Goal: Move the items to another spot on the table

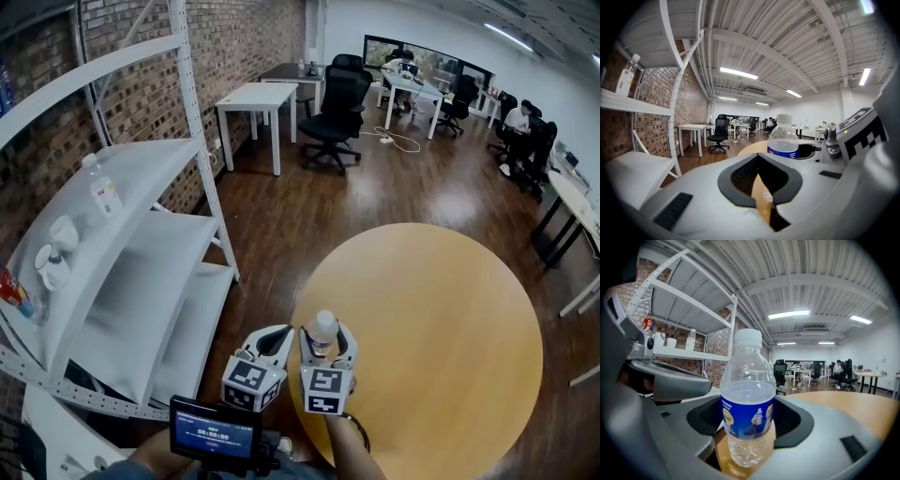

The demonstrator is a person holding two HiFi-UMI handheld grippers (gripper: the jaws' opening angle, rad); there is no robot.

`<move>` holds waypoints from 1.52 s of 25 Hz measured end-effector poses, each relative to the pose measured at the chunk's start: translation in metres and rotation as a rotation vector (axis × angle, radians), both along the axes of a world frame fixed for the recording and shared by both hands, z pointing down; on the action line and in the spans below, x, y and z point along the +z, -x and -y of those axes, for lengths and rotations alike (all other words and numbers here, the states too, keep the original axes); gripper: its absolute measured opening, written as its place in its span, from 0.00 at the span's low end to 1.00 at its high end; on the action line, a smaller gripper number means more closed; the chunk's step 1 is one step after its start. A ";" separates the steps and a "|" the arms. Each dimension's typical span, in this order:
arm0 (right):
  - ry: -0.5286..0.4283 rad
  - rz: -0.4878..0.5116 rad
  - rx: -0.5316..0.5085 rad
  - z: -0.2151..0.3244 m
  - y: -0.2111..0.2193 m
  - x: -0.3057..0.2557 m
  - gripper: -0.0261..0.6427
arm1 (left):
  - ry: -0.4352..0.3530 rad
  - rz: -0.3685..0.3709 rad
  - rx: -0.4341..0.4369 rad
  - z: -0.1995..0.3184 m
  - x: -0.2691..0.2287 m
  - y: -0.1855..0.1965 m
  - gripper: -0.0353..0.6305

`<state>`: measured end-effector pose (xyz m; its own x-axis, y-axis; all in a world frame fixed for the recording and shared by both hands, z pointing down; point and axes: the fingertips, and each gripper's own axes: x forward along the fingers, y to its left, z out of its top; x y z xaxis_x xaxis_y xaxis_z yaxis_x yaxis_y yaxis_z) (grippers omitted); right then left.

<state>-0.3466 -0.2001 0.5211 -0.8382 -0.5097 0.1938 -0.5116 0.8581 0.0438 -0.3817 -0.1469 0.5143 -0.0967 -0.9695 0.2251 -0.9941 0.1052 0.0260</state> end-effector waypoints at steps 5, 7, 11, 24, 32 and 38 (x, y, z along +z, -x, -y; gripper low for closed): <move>0.008 -0.013 0.007 0.000 0.005 0.022 0.50 | 0.028 -0.012 0.005 -0.002 0.019 0.000 0.07; 0.009 -0.005 0.013 0.002 0.005 0.025 0.50 | 0.033 -0.011 0.009 -0.001 0.022 -0.001 0.07; 0.008 0.015 0.011 0.007 0.004 0.026 0.51 | 0.035 -0.012 0.012 0.001 0.024 -0.001 0.07; 0.070 0.038 -0.001 0.009 -0.001 0.028 0.56 | 0.036 -0.002 0.032 0.004 0.022 -0.009 0.07; 0.048 0.024 0.009 0.007 -0.007 0.027 0.56 | 0.053 -0.002 0.028 -0.003 0.026 -0.008 0.07; 0.071 0.027 0.001 0.002 -0.017 0.021 0.56 | 0.048 -0.007 0.038 -0.008 0.020 -0.019 0.07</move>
<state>-0.3297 -0.2018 0.5422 -0.8429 -0.4967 0.2068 -0.5130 0.8578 -0.0309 -0.3627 -0.1385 0.5344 -0.0578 -0.9605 0.2722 -0.9972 0.0683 0.0290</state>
